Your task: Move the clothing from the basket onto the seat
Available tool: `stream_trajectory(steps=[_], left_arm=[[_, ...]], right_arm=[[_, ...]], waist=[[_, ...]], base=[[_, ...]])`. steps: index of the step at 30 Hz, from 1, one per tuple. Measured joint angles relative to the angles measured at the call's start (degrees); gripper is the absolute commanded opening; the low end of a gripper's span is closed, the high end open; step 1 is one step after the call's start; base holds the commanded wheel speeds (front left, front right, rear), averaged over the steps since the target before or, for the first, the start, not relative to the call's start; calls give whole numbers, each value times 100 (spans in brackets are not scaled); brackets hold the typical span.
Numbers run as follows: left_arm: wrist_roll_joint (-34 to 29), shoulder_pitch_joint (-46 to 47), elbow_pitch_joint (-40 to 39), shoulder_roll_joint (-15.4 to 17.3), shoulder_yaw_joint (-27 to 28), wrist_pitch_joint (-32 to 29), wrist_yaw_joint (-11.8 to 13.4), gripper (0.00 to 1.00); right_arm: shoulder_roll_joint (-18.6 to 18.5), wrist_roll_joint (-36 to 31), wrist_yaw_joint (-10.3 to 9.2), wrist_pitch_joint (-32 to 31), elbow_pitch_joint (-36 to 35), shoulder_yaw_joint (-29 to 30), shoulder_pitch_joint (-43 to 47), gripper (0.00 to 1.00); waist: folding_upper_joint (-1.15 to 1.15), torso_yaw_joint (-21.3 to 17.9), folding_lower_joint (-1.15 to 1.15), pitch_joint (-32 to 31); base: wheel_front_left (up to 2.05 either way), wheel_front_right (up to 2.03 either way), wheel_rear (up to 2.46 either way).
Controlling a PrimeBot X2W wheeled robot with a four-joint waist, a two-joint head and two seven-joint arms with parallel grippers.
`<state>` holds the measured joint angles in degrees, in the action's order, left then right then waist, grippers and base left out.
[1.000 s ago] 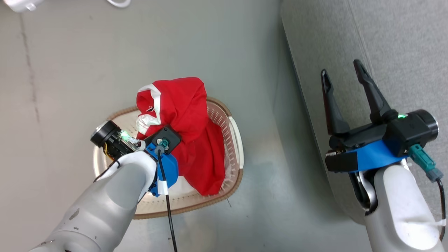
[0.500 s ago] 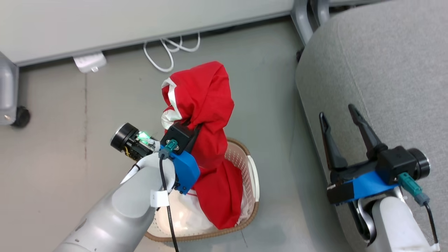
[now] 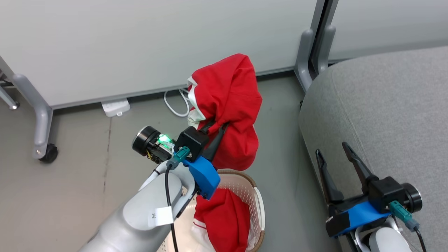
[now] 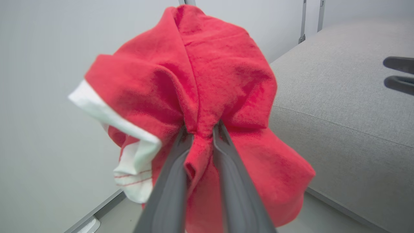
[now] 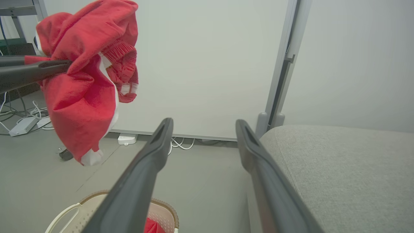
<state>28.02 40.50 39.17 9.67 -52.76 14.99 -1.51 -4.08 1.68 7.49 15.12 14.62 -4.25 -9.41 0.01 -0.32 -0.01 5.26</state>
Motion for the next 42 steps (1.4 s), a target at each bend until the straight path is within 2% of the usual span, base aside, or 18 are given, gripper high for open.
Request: stream_trajectory(steps=[13, 24, 29, 42], left_arm=[[4, -159, -376, -46, 45, 1, -2, 0], [21, -155, -446, -43, 0, -2, 19, 0], [20, -88, -475, -74, -32, -11, 18, 0], [-30, 64, -542, -227, -147, -10, -2, 0]], right_arm=[[34, 89, 0, 0, 42, -213, 297, 100], [-37, 370, 0, 0, 107, -996, 257, 100], [-125, 597, 0, 0, 301, -1465, -19, 100], [-149, 1211, 0, 0, 1077, -2176, -865, 100]], waist=[[0, 135, 0, -487], [0, 203, 0, -430], [0, 274, 1, -332], [0, 530, 1, -120]], base=[[0, 0, 0], [0, 0, 0], [0, 0, 0], [0, 0, 0]])
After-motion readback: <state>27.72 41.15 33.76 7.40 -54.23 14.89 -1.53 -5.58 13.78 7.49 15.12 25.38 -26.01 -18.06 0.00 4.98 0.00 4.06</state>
